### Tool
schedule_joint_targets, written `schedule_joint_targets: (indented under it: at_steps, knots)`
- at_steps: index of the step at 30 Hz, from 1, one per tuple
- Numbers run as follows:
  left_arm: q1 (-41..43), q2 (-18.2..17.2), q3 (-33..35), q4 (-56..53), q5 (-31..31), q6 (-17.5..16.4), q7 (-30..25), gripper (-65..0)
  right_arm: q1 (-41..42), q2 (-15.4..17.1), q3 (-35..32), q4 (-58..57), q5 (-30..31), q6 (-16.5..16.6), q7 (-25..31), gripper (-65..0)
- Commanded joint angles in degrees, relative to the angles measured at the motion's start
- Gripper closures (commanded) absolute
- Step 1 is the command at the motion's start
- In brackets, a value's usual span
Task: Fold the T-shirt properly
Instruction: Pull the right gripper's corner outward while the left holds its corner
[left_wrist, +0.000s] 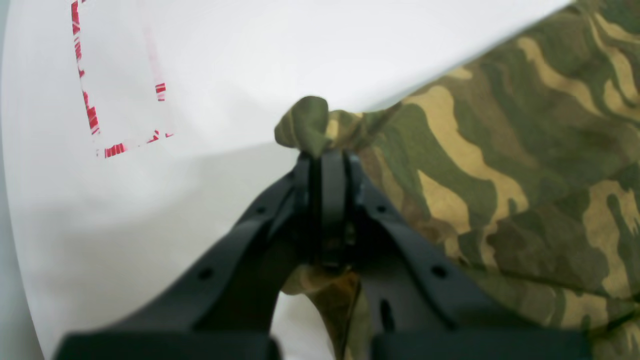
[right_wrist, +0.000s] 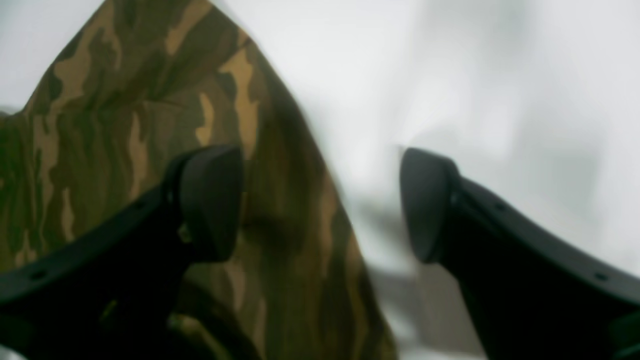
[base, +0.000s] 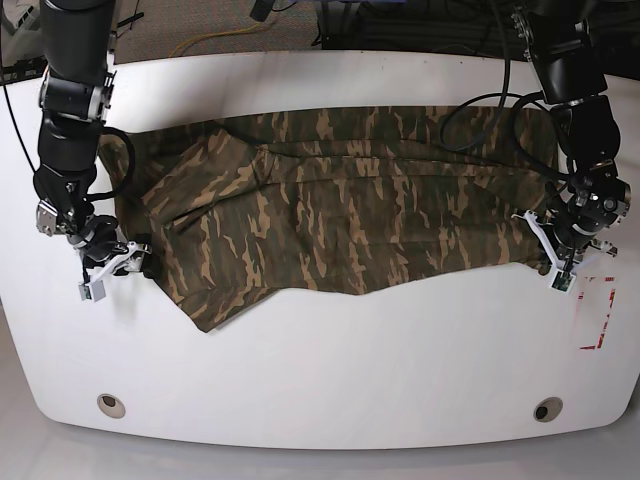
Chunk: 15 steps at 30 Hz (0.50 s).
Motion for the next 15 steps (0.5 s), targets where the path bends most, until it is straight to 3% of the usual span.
schedule_joint_targets:
  at_steps: [1,10,15]
  knots:
    - [-1.18,-0.69,-0.24,1.11,-0.38,0.22,-1.01,0.0,1.47,-0.89,-1.03,0.68,0.60,0.58,0.46,-47.4]
    - [-0.30,-0.69,-0.24,1.46,-0.38,0.22,-1.01,0.0,5.60,-5.11,-1.82,-2.74,0.34,0.58,3.10,-47.4]
    - [0.05,-0.87,-0.24,1.46,-0.38,0.22,-1.01,0.0,9.12,-7.13,-1.38,-7.49,-5.64,0.58,5.12,-47.4]
